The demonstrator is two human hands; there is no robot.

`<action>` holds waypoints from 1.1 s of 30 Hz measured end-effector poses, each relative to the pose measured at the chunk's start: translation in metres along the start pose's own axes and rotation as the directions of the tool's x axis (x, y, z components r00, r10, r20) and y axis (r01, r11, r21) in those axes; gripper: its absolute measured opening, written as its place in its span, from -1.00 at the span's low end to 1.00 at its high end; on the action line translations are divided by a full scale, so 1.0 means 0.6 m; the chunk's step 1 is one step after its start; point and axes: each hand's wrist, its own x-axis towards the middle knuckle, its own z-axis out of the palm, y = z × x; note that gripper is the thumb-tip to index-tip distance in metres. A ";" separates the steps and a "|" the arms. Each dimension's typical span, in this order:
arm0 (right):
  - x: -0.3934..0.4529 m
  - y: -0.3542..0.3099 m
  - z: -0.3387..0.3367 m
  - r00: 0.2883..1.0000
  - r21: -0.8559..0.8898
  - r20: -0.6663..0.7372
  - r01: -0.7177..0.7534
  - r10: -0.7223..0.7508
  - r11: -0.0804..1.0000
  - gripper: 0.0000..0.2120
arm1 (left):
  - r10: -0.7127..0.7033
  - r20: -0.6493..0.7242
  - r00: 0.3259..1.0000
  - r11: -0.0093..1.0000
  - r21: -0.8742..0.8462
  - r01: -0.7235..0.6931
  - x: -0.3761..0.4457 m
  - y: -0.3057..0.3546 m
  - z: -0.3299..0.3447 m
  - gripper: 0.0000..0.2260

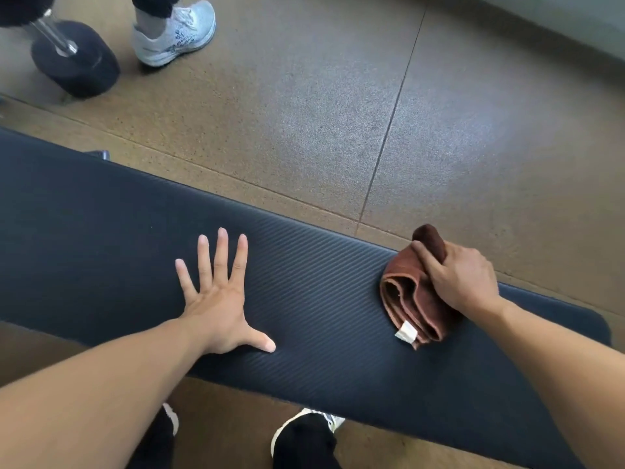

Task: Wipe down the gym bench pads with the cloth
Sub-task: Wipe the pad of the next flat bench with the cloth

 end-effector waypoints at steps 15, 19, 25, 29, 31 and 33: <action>-0.002 -0.504 0.072 0.966 0.142 0.038 0.249 -0.257 0.958 -0.57 | 0.562 -0.193 0.804 0.779 0.450 -0.436 -0.024 -0.253 -0.014 -0.02; -0.024 -0.615 0.109 0.900 0.100 0.039 0.428 -0.434 0.898 -0.49 | 0.394 -0.433 0.811 0.893 0.389 -0.226 -0.020 -0.423 -0.057 -0.01; -0.072 -0.579 0.136 0.806 -0.104 -0.007 0.588 -0.591 0.802 -0.33 | 0.146 -0.426 0.893 0.988 0.108 -0.110 0.001 -0.507 -0.080 0.23; -0.139 -0.587 0.173 0.730 -0.219 0.074 0.677 -0.680 0.703 -0.38 | 0.146 -0.464 0.874 0.988 0.018 -0.155 0.009 -0.513 -0.066 0.25; -0.135 -0.617 0.184 0.739 -0.251 0.071 0.663 -0.670 0.705 -0.38 | 0.157 -0.472 0.867 0.984 0.003 -0.176 0.012 -0.516 -0.064 0.25; -0.104 -0.665 0.186 0.756 -0.252 0.047 0.641 -0.652 0.725 -0.37 | 0.168 -0.477 0.863 0.982 0.001 -0.191 0.014 -0.520 -0.063 0.25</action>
